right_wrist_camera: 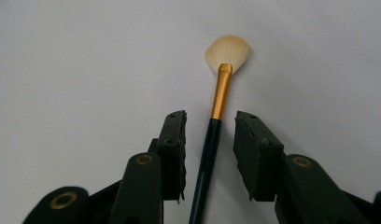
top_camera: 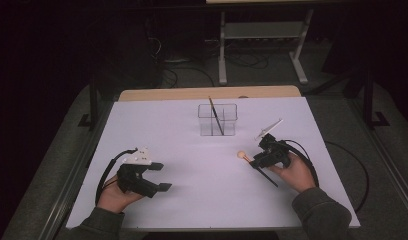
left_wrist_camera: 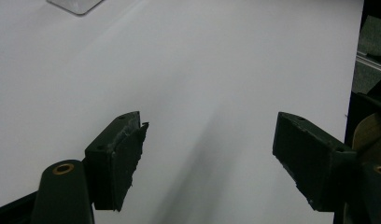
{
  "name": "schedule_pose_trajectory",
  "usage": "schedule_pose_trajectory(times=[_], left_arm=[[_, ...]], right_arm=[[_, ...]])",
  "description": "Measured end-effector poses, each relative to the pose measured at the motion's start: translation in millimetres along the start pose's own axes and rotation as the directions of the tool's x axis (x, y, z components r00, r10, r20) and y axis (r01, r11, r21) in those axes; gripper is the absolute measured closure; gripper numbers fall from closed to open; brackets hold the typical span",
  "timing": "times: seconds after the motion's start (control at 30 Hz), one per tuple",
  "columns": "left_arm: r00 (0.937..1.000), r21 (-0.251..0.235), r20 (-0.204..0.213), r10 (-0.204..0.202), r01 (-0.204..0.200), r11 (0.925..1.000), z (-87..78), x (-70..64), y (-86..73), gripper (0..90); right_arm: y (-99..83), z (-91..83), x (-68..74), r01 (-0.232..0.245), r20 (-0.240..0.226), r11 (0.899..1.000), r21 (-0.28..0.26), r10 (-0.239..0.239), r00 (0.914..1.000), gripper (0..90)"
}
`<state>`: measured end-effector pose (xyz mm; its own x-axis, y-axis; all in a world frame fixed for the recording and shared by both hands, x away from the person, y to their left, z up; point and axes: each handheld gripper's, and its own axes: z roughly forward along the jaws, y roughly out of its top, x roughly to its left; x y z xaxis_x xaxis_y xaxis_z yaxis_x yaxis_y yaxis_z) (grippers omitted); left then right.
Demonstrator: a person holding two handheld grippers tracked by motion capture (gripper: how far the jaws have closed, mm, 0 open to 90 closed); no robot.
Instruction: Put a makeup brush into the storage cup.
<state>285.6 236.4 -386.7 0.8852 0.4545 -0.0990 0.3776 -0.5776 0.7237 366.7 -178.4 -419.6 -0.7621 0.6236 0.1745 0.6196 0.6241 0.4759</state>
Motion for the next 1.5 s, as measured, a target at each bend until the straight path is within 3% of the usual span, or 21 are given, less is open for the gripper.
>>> schedule_pose_trajectory(times=[0.93, 1.27, 1.5], left_arm=[[1.0000, 0.001, 0.005, 0.000, 0.000, 1.0000, 0.3, 0.9, -0.5, 23.6], [1.0000, -0.004, 0.003, 0.002, -0.002, 1.0000, -0.5, 1.2, -0.4, 23.7], [1.0000, -0.003, 0.003, -0.001, 0.001, 1.0000, -0.2, 0.4, 0.1, 23.7]], right_arm=[[-1.1, 8.8, 0.9, 0.008, 0.017, 0.999, 0.048, -0.009, 0.9998, 74.1], [0.0, 10.6, 8.2, 0.046, 0.085, 0.997, 0.065, -0.051, 0.9951, 81.2], [-0.1, 10.8, 10.7, 0.055, 0.100, 0.996, 0.068, -0.061, 0.9931, 82.3]])
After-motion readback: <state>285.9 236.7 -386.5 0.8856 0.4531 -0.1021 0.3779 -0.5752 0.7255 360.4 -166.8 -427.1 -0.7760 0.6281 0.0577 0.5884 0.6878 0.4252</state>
